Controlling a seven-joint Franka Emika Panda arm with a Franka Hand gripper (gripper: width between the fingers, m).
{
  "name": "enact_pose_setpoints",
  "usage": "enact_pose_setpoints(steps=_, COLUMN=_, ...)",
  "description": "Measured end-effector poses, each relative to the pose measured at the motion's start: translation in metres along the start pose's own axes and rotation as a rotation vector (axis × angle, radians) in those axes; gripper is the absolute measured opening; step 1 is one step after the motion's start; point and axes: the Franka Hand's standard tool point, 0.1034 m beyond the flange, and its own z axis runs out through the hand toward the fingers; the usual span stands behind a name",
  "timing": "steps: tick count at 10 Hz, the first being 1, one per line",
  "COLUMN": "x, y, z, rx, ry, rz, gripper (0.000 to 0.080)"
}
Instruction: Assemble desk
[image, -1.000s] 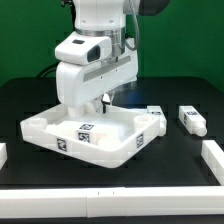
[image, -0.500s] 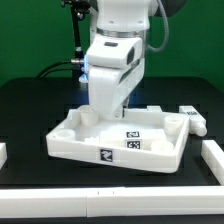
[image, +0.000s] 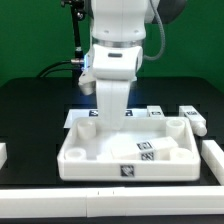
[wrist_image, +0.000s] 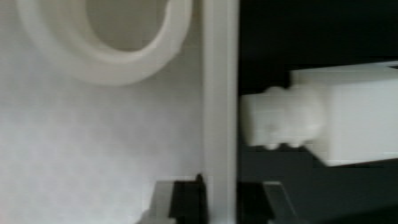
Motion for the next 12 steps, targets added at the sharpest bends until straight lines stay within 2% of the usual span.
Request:
enact_pose_setpoints(steps=1, x=0.004, y=0.012, z=-0.001, rx=-0.009, ry=0.003, rz=-0.003, gripper=0.0054)
enact_pose_setpoints(steps=6, x=0.002, y=0.008, z=0.004, rx=-0.002, ry=0.002, rz=-0.002, gripper=0.0054)
enact_pose_setpoints(steps=7, x=0.008, y=0.015, z=0.009, rx=-0.055, ry=0.010, rz=-0.050, gripper=0.0054)
enact_pose_setpoints(steps=8, x=0.015, y=0.020, z=0.013, rx=-0.065, ry=0.015, rz=-0.061, gripper=0.0054)
enact_pose_setpoints(steps=11, x=0.017, y=0.022, z=0.018, rx=-0.015, ry=0.012, rz=-0.065, gripper=0.0059)
enact_pose_setpoints(steps=12, x=0.017, y=0.022, z=0.018, rx=-0.014, ry=0.012, rz=-0.060, gripper=0.0059)
